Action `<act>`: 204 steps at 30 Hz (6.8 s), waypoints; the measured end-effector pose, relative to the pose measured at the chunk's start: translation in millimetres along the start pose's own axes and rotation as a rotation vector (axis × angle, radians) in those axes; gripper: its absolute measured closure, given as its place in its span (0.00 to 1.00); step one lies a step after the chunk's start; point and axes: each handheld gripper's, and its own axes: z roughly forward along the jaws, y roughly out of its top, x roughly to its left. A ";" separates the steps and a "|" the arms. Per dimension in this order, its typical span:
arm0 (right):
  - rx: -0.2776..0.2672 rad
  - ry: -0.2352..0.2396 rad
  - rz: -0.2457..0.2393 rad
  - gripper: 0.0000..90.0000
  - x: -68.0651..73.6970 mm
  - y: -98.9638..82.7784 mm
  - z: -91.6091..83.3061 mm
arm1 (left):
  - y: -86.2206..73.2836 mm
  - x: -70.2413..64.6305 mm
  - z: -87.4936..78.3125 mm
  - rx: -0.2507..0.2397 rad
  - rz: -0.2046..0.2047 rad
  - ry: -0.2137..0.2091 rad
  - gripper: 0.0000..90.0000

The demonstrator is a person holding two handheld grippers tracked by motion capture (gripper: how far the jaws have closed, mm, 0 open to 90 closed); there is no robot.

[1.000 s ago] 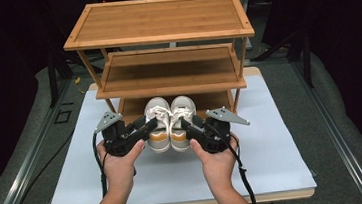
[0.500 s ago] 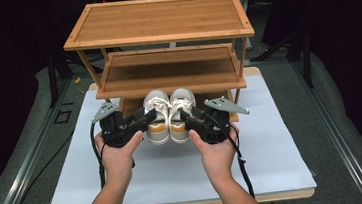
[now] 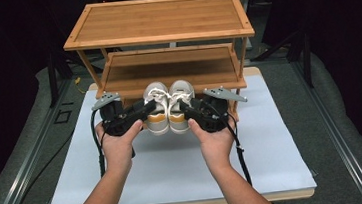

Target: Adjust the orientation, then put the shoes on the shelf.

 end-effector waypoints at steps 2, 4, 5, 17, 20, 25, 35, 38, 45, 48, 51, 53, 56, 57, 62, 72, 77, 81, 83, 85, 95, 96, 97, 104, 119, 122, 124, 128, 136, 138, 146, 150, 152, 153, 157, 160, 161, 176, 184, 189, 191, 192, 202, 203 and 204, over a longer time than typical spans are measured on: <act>0.005 -0.004 -0.003 0.63 -1.3 3.2 2.9 | 3.5 1.6 3.9 0.001 -0.001 0.000 0.60; -0.004 -0.007 -0.002 0.63 -2.8 5.8 6.9 | 7.1 3.0 7.6 -0.002 0.005 0.003 0.60; 0.004 -0.006 0.000 0.63 -3.8 7.4 7.9 | 8.5 3.1 9.7 -0.008 0.009 0.006 0.60; -0.008 -0.002 0.032 0.63 -14.8 28.7 34.7 | 31.9 18.9 33.4 -0.017 -0.003 0.007 0.60; -0.006 -0.005 0.038 0.63 -17.9 35.6 40.8 | 37.1 23.8 41.2 -0.012 -0.021 0.000 0.60; 0.001 -0.015 0.033 0.63 -23.4 43.2 52.6 | 43.6 29.1 51.1 -0.004 -0.028 0.006 0.60; -0.010 -0.014 0.054 0.63 -33.5 48.5 67.5 | 54.1 33.0 66.7 0.013 -0.018 0.023 0.60; -0.003 -0.014 0.055 0.63 -35.8 50.7 70.1 | 55.8 34.7 69.8 0.017 -0.021 0.022 0.60; 0.003 -0.017 0.080 0.63 -41.4 51.3 77.9 | 54.4 40.4 77.3 0.030 -0.033 0.024 0.60; 0.025 -0.030 0.081 0.63 -43.3 51.1 80.0 | 52.6 42.6 80.0 0.034 -0.050 0.021 0.60; 0.024 -0.027 0.089 0.63 -44.0 52.0 81.1 | 51.8 44.2 81.0 0.025 -0.062 0.017 0.60; 0.015 -0.020 0.090 0.62 -44.0 52.0 82.4 | 51.7 45.8 81.6 0.029 -0.073 0.014 0.60; 0.031 -0.017 0.098 0.61 -45.4 54.3 83.6 | 52.9 48.5 83.2 0.037 -0.096 -0.001 0.58; 0.039 -0.018 0.101 0.61 -45.7 55.4 83.9 | 53.4 48.3 83.4 0.038 -0.101 0.001 0.58; 0.064 -0.040 0.071 0.59 -44.4 58.7 83.8 | 55.4 46.9 82.6 0.018 -0.095 0.004 0.55; 0.056 -0.020 0.068 0.56 -45.3 62.2 82.9 | 62.1 44.4 79.8 0.027 -0.067 0.003 0.53; 0.036 -0.019 0.061 0.56 -44.1 61.9 82.1 | 64.5 43.7 76.0 0.005 -0.077 -0.009 0.53; 0.033 -0.022 0.061 0.56 -44.0 61.9 81.9 | 64.3 44.5 74.8 0.008 -0.076 -0.003 0.54; 0.029 -0.022 0.059 0.56 -44.2 62.1 81.4 | 64.6 44.2 74.4 0.012 -0.073 -0.003 0.54; 0.028 -0.019 0.057 0.56 -44.1 62.4 80.4 | 64.6 44.4 73.3 0.012 -0.070 0.001 0.54; -0.005 -0.009 0.051 0.55 -42.9 65.1 71.1 | 64.5 48.4 63.7 0.003 -0.071 0.006 0.55; -0.003 -0.009 0.050 0.54 -43.3 65.6 69.2 | 64.3 48.8 62.3 0.002 -0.070 0.003 0.55; -0.004 -0.006 0.048 0.54 -43.3 66.1 67.4 | 63.9 49.2 60.5 0.001 -0.066 0.003 0.55; -0.026 0.005 0.021 0.54 -43.3 68.2 51.6 | 60.5 49.2 44.7 -0.001 -0.051 -0.025 0.62; -0.012 0.037 -0.053 0.61 -39.7 59.3 24.7 | 54.0 45.1 15.7 -0.023 0.002 -0.020 0.61; -0.015 0.037 -0.060 0.66 -40.9 53.9 21.1 | 49.5 48.2 12.2 -0.036 -0.015 -0.041 0.65; -0.017 0.034 -0.075 0.70 -41.6 50.5 19.5 | 46.2 48.7 10.3 -0.035 -0.016 -0.055 0.70; 0.004 0.033 -0.106 0.78 -44.2 43.1 17.0 | 39.8 48.5 9.1 -0.023 0.021 -0.048 0.77; 0.011 0.051 -0.126 0.93 -45.6 28.2 22.2 | 27.0 48.1 18.2 0.024 0.038 -0.056 0.94; 0.023 0.052 -0.135 0.94 -44.6 27.5 23.0 | 24.8 47.5 21.3 0.027 0.040 -0.050 0.96; 0.030 0.034 -0.130 1.00 -46.1 25.2 33.3 | 21.5 48.9 34.8 0.034 0.056 -0.003 0.99; 0.029 0.029 -0.125 1.00 -46.6 24.9 37.9 | 20.8 50.1 39.8 0.030 0.046 -0.004 0.99; 0.031 0.030 -0.123 1.00 -47.2 24.7 40.0 | 21.7 50.4 41.0 0.028 0.044 -0.007 0.99; 0.040 0.038 -0.118 1.00 -48.0 24.9 40.3 | 22.0 50.5 41.4 0.030 0.043 -0.009 0.99; 0.036 0.028 -0.110 1.00 -48.6 24.7 42.7 | 24.2 49.6 43.6 0.030 0.048 -0.006 0.99; 0.024 0.026 -0.100 1.00 -48.4 24.7 45.0 | 25.7 47.4 45.5 0.038 0.055 -0.002 1.00; 0.023 0.024 -0.099 1.00 -48.4 24.9 45.4 | 25.9 46.7 46.6 0.041 0.056 -0.005 1.00; 0.029 0.034 -0.069 1.00 -50.4 28.0 48.9 | 32.1 49.0 53.1 0.064 0.061 -0.009 1.00; 0.048 0.025 -0.066 1.00 -53.5 35.1 56.6 | 35.9 54.5 62.0 0.071 0.016 -0.019 1.00; 0.045 0.000 -0.063 1.00 -54.0 38.6 63.2 | 40.5 54.5 67.7 0.081 0.040 0.004 1.00; 0.042 -0.010 -0.059 1.00 -53.5 39.9 66.4 | 41.7 55.5 70.4 0.081 0.044 0.014 1.00; 0.048 -0.023 -0.064 1.00 -52.9 40.8 67.5 | 42.4 55.8 71.6 0.081 0.046 0.019 1.00; 0.062 -0.036 -0.060 1.00 -57.5 48.1 80.0 | 49.2 59.4 84.2 0.087 0.049 0.045 1.00; 0.064 -0.030 -0.053 1.00 -58.8 48.7 80.9 | 50.1 59.7 85.4 0.091 0.055 0.050 1.00; 0.054 -0.028 -0.046 1.00 -59.8 48.9 82.7 | 50.6 60.2 86.7 0.088 0.055 0.051 1.00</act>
